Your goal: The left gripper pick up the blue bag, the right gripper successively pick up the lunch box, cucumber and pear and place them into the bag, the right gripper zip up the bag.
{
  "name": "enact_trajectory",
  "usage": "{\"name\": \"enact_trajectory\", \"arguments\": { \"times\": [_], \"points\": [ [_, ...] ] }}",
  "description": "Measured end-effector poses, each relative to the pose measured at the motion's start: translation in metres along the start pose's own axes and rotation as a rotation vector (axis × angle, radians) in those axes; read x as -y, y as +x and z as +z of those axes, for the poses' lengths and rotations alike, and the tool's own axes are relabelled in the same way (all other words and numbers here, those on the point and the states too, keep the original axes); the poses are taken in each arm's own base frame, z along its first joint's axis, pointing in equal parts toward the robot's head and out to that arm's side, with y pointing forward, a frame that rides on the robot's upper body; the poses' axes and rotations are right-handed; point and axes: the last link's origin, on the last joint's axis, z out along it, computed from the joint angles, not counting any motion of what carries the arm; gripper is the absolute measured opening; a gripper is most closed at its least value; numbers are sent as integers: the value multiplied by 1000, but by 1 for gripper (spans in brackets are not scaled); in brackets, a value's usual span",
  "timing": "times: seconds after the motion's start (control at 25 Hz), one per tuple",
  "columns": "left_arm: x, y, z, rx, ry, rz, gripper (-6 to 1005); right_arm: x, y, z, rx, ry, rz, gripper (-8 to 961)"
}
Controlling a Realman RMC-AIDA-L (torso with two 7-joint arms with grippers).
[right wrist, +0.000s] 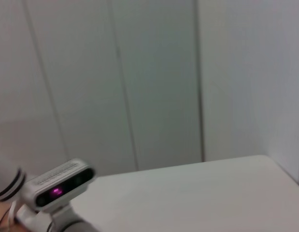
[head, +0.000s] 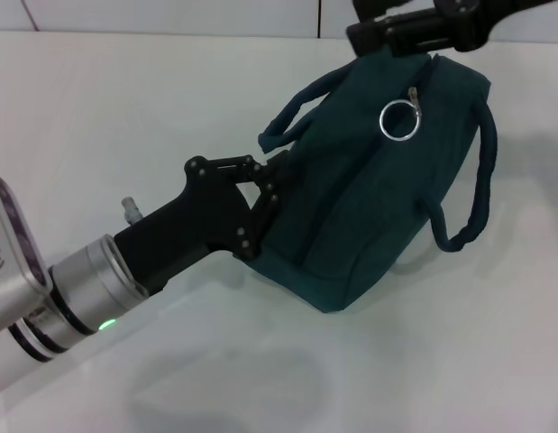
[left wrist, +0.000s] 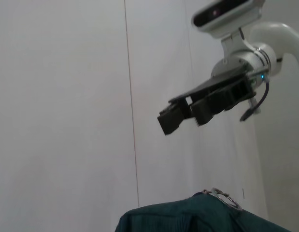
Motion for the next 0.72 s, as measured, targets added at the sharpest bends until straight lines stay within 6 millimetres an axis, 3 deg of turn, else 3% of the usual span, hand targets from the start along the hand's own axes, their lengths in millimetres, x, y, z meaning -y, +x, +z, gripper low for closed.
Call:
{"name": "enact_trajectory", "arguments": {
  "times": [0.2, 0.24, 0.4, 0.72],
  "points": [
    [1, 0, 0, -2, 4, -1, 50, -2, -16, 0, -115, 34, -82, 394],
    [1, 0, 0, -2, 5, -1, 50, -4, -15, 0, -140, 35, -97, 441],
    [1, 1, 0, -4, 6, 0, 50, -11, -6, 4, -227, 22, -169, 627],
    [3, 2, 5, -6, 0, 5, 50, -18, 13, 24, -374, 58, -248, 699]
  ]
}}
